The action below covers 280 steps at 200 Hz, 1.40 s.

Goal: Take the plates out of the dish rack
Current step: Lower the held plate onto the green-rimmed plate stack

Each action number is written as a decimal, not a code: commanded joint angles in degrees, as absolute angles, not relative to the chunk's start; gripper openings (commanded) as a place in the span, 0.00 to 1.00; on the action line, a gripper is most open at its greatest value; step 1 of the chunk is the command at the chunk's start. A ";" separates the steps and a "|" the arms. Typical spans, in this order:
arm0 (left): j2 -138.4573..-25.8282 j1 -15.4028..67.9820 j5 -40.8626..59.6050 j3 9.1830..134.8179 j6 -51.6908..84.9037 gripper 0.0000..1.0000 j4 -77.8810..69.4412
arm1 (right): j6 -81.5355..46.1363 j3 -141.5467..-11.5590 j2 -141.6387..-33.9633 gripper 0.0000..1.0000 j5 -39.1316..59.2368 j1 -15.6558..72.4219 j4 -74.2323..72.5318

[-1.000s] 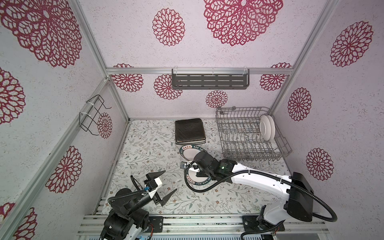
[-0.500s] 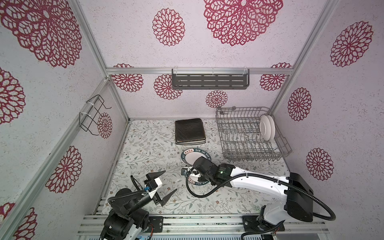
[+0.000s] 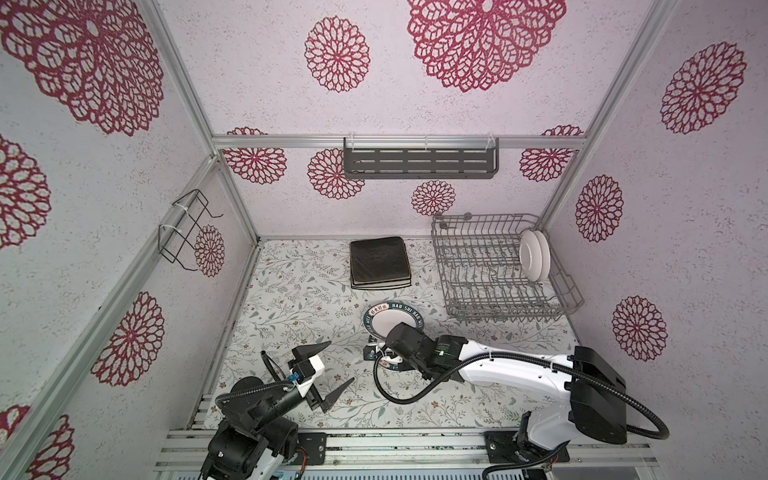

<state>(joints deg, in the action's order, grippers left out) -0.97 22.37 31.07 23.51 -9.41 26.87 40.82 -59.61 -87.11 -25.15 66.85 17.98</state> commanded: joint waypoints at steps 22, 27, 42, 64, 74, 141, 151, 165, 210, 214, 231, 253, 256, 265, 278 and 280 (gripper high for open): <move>-0.18 22.85 32.04 23.32 -10.28 0.97 26.81 | 42.28 -56.80 -85.61 0.00 -28.91 67.24 13.82; -0.18 22.86 32.00 23.27 -10.35 0.97 26.85 | 42.28 -56.53 -85.61 0.00 -29.00 67.30 13.65; -0.18 22.87 31.99 23.34 -10.34 0.97 26.81 | 42.53 -56.00 -85.95 0.00 -29.81 67.35 13.36; -0.18 22.90 32.04 23.35 -10.43 0.97 26.81 | 42.63 -55.59 -86.56 0.00 -29.80 67.64 13.02; -0.18 22.85 32.13 23.36 -10.41 0.97 26.85 | 42.63 -55.47 -86.85 0.00 -29.96 67.92 12.83; -0.18 22.87 32.33 23.32 -10.54 0.97 26.89 | 42.01 -54.84 -88.41 0.00 -30.39 68.64 12.48; -0.18 22.89 32.35 23.31 -10.47 0.97 26.89 | 41.92 -54.84 -88.66 0.00 -30.41 68.64 12.48; -0.18 22.86 32.35 23.41 -10.55 0.97 26.94 | 41.74 -54.78 -89.02 0.00 -30.41 70.45 12.48; -0.18 22.86 32.48 23.38 -10.62 0.97 26.98 | 41.44 -54.58 -89.80 0.00 -30.58 71.07 12.73; -0.18 22.92 32.48 23.40 -10.59 0.97 27.03 | 41.33 -54.58 -89.82 0.00 -30.59 71.12 12.79; -0.18 22.88 32.51 23.46 -10.62 0.97 27.02 | 41.01 -54.39 -90.00 0.00 -30.67 71.43 12.97; -0.18 22.88 32.51 23.39 -10.59 0.97 26.98 | 40.74 -53.97 -90.22 0.00 -30.85 71.54 12.91; -0.16 22.92 32.54 23.42 -10.62 0.97 27.02 | 40.68 -53.92 -90.26 0.00 -30.84 71.55 12.92; -0.18 22.90 32.54 23.42 -10.59 0.97 27.07 | 40.54 -53.81 -90.43 0.00 -30.93 71.76 12.92; -0.18 22.86 32.51 23.40 -10.63 0.97 26.98 | 40.61 -53.70 -90.57 0.00 -30.96 71.90 12.92; -0.18 22.90 32.54 23.38 -10.63 0.97 26.98 | 40.61 -53.64 -90.60 0.00 -31.01 71.94 12.92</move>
<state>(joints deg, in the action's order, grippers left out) -0.97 22.41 31.70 23.51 -9.45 26.94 41.80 -53.78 -90.35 -28.93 71.22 13.85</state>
